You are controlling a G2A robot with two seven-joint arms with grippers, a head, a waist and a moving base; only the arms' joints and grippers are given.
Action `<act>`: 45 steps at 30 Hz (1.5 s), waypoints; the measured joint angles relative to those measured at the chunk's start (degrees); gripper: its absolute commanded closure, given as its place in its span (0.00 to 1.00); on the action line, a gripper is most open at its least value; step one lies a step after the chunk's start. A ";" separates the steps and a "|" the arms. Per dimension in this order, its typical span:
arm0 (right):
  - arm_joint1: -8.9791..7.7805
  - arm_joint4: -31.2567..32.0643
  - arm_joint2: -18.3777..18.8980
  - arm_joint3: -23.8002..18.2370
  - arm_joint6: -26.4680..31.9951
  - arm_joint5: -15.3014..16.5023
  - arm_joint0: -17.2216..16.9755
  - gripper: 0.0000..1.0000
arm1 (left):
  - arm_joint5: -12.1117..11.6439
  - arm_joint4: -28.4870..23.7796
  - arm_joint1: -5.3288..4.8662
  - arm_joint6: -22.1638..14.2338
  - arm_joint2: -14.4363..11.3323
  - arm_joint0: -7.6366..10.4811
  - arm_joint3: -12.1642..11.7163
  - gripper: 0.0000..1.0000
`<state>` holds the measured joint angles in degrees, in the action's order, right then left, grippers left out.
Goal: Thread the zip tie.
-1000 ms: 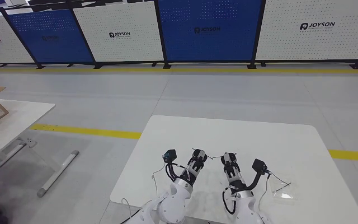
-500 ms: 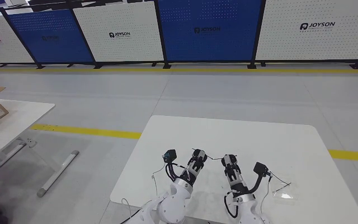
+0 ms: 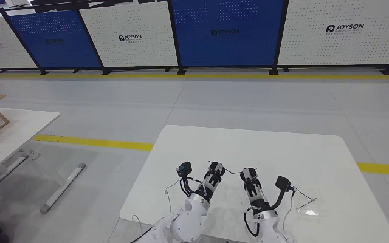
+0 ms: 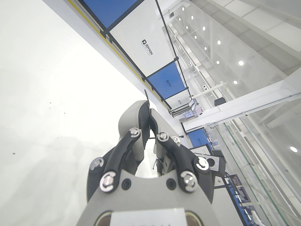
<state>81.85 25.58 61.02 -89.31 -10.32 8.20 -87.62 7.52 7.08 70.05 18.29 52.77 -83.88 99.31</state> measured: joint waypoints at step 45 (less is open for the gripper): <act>0.77 -0.65 0.00 -1.58 -0.11 -2.32 -0.51 1.00 | 0.00 0.00 0.00 0.00 0.00 0.00 0.00 1.00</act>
<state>82.62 24.93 61.02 -90.90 -10.43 5.89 -88.14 7.52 7.08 70.05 18.29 52.77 -83.88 99.31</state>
